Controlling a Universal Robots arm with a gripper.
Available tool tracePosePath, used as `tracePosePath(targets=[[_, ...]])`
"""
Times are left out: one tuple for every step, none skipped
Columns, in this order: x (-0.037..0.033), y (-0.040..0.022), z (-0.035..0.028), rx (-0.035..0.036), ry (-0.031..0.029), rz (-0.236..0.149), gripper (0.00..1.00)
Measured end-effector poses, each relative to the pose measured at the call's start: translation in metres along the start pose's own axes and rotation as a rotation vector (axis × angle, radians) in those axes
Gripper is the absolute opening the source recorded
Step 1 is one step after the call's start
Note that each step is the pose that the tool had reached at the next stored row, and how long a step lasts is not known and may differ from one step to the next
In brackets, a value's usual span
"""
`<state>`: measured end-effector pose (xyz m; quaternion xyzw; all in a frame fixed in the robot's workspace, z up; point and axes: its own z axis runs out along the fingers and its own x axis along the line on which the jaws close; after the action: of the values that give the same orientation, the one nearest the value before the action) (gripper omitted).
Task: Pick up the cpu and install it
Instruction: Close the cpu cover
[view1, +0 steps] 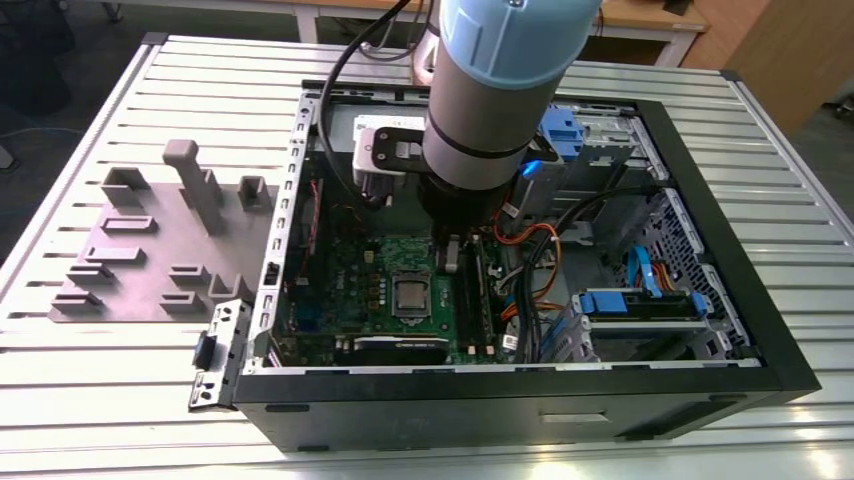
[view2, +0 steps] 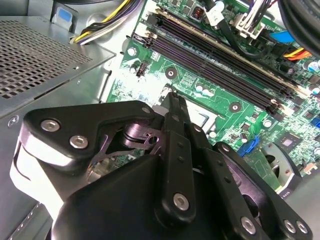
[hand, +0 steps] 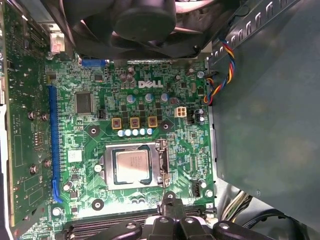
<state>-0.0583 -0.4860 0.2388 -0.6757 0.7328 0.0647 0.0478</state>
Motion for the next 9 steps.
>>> tracePosePath(targets=[[-0.0001,0.0,0.0001,0.0002,0.0015,0.0,0.11],[0.0,0.0,0.0,0.0003,0.0031,0.0,0.11],[-0.0001,0.0,0.0001,0.0003,0.0031,0.0,0.11],[-0.0001,0.0,0.0,0.0003,0.0033,0.0,0.11],[0.0,0.0,0.0,0.0003,0.0033,0.0,0.11],[-0.0001,0.0,0.0001,0.0003,0.0033,0.0,0.11],[0.0,0.0,0.0,0.0003,0.0034,0.0,0.11],[-0.0001,0.0,0.0,0.0003,0.0035,0.0,0.11],[-0.0001,0.0,0.0,0.0003,0.0035,0.0,0.11]])
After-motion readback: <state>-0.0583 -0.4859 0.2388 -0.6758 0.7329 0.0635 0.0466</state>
